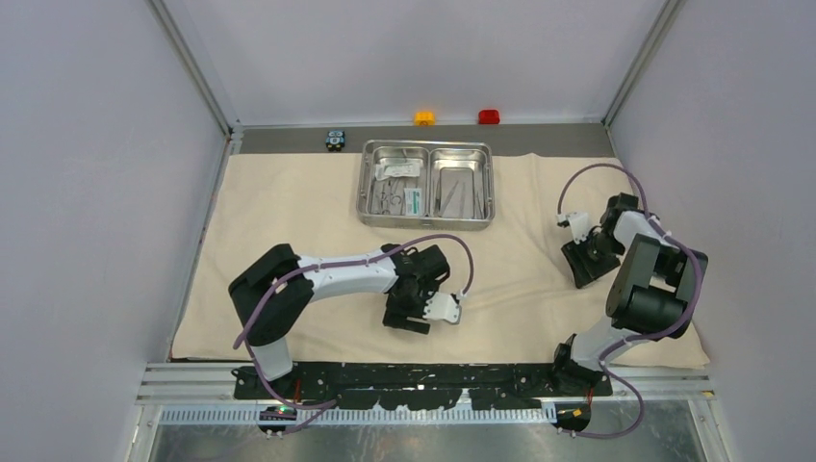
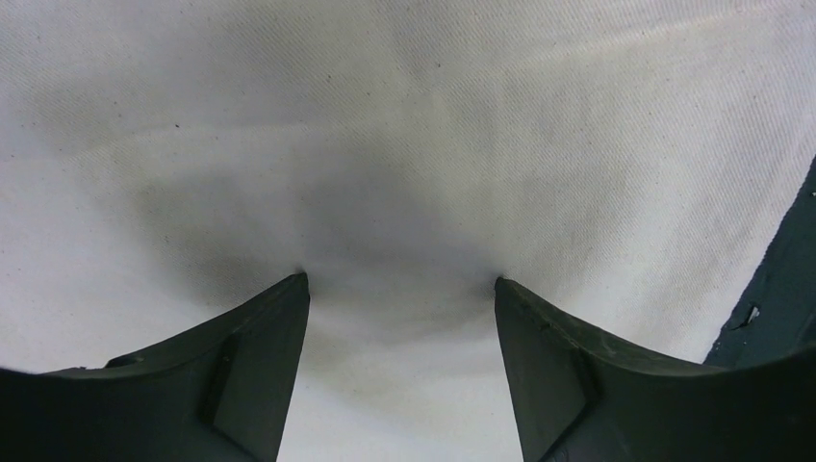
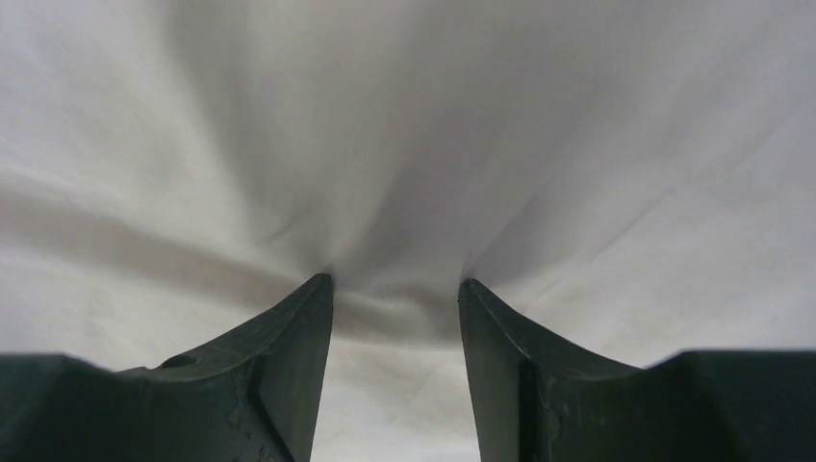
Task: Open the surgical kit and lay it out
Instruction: Smooth out the surgical kit at the center of the board.
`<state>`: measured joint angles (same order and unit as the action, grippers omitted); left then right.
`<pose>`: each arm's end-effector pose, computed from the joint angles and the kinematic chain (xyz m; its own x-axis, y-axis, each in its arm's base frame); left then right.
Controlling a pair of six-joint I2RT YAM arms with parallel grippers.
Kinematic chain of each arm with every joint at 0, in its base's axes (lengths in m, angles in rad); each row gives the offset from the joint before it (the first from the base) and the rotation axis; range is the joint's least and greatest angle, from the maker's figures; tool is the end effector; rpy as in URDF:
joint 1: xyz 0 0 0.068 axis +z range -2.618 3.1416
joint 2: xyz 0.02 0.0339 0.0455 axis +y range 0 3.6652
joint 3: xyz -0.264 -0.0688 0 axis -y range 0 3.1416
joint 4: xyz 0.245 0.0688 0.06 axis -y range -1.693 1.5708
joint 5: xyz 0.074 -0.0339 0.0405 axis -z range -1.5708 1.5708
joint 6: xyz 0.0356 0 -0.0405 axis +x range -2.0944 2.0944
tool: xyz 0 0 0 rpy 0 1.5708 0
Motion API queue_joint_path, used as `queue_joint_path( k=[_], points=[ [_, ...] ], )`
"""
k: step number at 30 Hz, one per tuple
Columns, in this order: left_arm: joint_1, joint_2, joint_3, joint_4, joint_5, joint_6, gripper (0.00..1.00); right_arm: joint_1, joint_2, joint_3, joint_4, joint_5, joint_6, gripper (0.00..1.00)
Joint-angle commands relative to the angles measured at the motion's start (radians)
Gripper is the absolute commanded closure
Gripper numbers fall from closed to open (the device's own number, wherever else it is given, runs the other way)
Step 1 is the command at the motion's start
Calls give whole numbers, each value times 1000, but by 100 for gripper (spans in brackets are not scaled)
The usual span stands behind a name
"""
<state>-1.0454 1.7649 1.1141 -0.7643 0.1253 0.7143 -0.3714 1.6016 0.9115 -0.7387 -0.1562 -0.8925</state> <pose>0.1562 -0.2783 0.1639 0.1943 0.9607 -0.1980 0.9805 -0.1966 0.0083 0.2543 -0.0931 0.1596 -0.8420 -0.4975 -0.2087 -0.5062 0.8623 -0.0136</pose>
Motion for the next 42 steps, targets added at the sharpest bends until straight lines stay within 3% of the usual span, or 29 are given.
queue_joint_path(
  k=[1, 9, 14, 19, 23, 27, 35, 42],
  points=[
    [5, -38, -10, -70, -12, -27, 27, -45, 14, 53, -176, 40, -31, 43],
    [155, -145, 85, -129, 92, -68, 24, -23, 38, 293, -171, -237, 235, 39],
    [353, -236, 132, -109, 202, -116, 19, 73, 44, 358, -26, -194, 408, 39],
    [646, -236, 152, 56, 193, -242, 17, 204, 106, 435, 113, -96, 533, 39],
    [861, -115, 244, 158, 151, -392, 17, 257, 193, 512, 200, -34, 613, 39],
    [999, 89, 415, 156, 128, -505, 17, 269, 296, 600, 225, -27, 688, 39],
    [1132, 471, 799, 17, 59, -549, 19, 281, 367, 640, 231, -29, 724, 40],
    [1201, 585, 879, -34, 12, -503, 20, 279, 334, 560, 244, 13, 673, 40]
  ],
)
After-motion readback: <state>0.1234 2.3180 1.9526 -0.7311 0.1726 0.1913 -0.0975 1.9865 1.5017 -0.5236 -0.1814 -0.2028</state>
